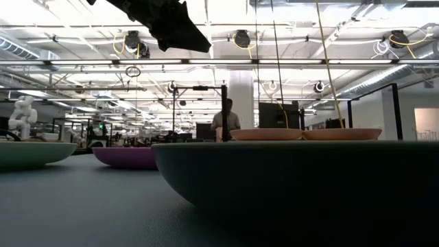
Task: Place and stack plates onto a shelf
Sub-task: Stack the blue plate on top of the pink plate on the shelf
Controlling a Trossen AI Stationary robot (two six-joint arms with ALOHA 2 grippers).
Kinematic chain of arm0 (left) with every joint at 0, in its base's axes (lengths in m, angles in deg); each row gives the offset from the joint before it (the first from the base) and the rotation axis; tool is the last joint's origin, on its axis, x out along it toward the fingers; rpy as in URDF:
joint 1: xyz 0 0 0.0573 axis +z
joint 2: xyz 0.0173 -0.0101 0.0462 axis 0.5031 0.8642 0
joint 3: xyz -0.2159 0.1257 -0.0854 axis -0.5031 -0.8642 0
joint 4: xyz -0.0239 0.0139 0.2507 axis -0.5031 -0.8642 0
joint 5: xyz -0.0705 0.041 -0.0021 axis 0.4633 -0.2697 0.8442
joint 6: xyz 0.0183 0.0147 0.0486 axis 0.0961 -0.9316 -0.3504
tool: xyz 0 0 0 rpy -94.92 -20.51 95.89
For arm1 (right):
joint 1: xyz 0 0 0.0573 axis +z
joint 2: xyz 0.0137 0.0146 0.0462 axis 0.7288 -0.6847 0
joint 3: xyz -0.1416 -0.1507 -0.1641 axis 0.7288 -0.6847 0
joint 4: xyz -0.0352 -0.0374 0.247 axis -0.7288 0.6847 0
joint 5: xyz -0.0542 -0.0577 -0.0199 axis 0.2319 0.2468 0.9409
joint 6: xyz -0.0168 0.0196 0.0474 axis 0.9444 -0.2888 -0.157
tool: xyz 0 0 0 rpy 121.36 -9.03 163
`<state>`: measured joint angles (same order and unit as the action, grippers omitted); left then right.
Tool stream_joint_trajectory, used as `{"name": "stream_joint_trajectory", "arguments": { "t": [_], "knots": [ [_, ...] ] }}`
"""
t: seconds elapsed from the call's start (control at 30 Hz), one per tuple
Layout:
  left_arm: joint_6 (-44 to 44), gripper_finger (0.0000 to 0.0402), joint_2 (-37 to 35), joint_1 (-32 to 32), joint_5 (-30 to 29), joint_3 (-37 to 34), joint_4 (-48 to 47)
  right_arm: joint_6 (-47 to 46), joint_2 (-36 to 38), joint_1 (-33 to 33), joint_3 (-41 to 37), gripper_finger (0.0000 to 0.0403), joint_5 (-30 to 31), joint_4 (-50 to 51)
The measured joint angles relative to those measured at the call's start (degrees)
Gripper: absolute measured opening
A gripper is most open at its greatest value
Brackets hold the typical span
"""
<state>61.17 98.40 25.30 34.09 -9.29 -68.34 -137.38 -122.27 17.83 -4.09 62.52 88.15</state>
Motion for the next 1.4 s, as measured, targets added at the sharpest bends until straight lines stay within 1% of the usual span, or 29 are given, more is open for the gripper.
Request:
{"name": "stream_joint_trajectory", "arguments": {
  "t": [0.13,0.33,0.63,0.83,0.93,1.13,1.4],
  "knots": [
    [0.0,0.0072,0.0,0.0,-0.42,0.0,0.0,-1.17,0.87,0.0,0.0,0.008,0.03,2.86],
    [-0.02,0.0072,0.0,0.0,-0.44,0.0,0.0,-0.18,0.87,0.0,0.0,0.0079,-0.13,6.67],
    [-0.28,0.0072,0.0,0.0,-0.44,0.0,0.02,1.85,0.77,0.0,0.0,0.0079,-0.08,4.99],
    [-0.55,0.0072,0.02,0.0,-0.44,0.0,0.0,3.74,-1.38,0.0,0.0,0.0078,0.0,4.61],
    [-0.55,0.0072,0.01,0.01,-0.44,0.0,0.0,4.74,-2.51,0.0,0.0,0.0065,-0.14,4.47],
    [-0.52,0.0072,0.0,0.01,-0.44,0.0,0.0,6.35,-2.61,0.0,0.13,0.0011,0.27,3.99],
    [-0.79,0.0072,0.0,0.15,-0.44,0.0,0.02,6.33,-2.05,-0.15,0.04,0.0004,0.03,3.63]
  ]
}}
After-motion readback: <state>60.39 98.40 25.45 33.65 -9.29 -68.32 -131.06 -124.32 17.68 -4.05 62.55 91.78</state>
